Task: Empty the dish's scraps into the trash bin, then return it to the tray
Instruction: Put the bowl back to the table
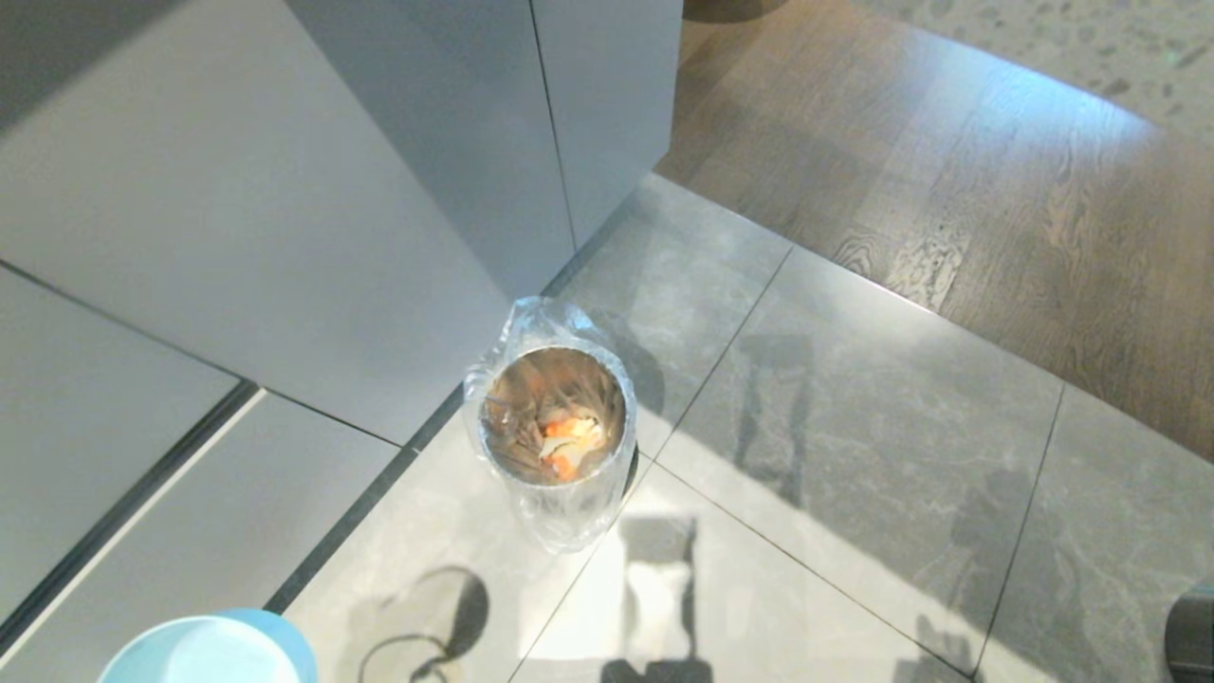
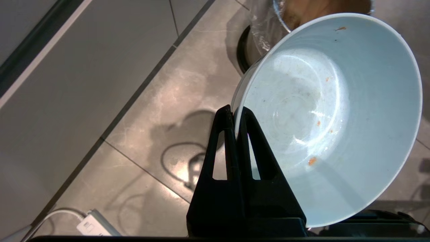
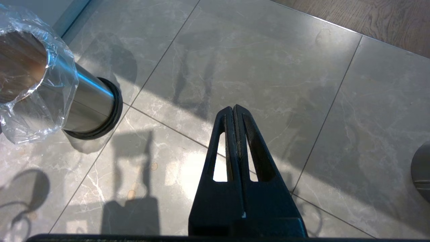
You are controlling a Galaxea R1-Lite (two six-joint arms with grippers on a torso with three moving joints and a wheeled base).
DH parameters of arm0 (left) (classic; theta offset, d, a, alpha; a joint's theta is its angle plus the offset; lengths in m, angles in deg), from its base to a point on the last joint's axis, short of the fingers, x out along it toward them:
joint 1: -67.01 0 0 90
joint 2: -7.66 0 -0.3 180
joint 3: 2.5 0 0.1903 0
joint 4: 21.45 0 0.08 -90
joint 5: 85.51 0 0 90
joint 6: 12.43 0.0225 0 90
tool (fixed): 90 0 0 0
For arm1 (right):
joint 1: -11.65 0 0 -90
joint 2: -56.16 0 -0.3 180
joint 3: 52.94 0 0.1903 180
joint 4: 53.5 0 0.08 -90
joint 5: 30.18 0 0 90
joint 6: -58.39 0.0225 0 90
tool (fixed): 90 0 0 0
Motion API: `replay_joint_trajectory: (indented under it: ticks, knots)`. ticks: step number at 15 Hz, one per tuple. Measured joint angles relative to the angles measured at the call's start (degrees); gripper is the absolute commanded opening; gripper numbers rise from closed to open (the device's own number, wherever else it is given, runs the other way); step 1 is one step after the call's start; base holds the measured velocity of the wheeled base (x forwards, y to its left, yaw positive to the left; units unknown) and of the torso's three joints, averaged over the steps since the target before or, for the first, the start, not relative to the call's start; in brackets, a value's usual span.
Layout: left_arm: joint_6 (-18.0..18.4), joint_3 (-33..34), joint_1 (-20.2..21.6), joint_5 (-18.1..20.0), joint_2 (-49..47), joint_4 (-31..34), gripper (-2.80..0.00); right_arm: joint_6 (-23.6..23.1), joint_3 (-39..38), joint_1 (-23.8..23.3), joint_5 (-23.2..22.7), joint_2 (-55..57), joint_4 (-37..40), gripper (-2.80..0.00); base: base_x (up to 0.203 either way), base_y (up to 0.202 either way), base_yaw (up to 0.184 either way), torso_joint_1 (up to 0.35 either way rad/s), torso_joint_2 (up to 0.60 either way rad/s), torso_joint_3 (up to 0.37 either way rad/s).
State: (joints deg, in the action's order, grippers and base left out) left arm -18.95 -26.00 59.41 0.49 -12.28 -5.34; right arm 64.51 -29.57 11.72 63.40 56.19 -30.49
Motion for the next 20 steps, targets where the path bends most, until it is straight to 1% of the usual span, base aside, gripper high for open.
replay_joint_trajectory:
  ticks: [2, 6, 8, 11, 13, 20]
  knots:
    - [1.26, 0.06, 1.03, 2.43, 2.02, 3.21, -2.8, 0.0, 0.0, 0.0, 0.0, 0.0, 0.0, -2.8, 0.0, 0.0, 0.0, 0.0, 0.0, 0.0]
    - [6.38, 0.06, 1.41, 3.21, 3.4, 6.77, -2.8, 0.0, 0.0, 0.0, 0.0, 0.0, -0.02, -2.8, 0.0, 0.0, 0.0, 0.0, 0.0, 0.0]
    - [6.79, 0.06, 1.9, 3.51, 3.61, 6.93, -2.8, 0.0, 0.0, 0.0, 0.0, 0.0, 0.0, -2.8, 0.0, 0.0, 0.0, 0.0, 0.0, 0.0]
    - [6.65, 0.05, 6.71, 3.59, 4.54, 6.95, -2.8, 0.0, 0.0, 0.0, 0.01, 0.0, 0.0, -2.8, 0.0, 0.0, 0.0, 0.0, 0.0, 0.0]
    - [6.52, 0.04, 8.42, 3.64, 6.38, 6.95, -2.8, 0.0, 0.0, 0.0, -0.01, 0.0, 0.0, -2.8, 0.0, 0.0, 0.0, 0.0, 0.0, 0.0]
    - [6.41, 0.04, 7.53, 3.87, 17.58, 6.87, -2.8, -0.01, 0.0, 0.0, 0.0, 0.0, 0.02, -2.8, 0.0, 0.0, 0.0, 0.0, 0.0, 0.0]
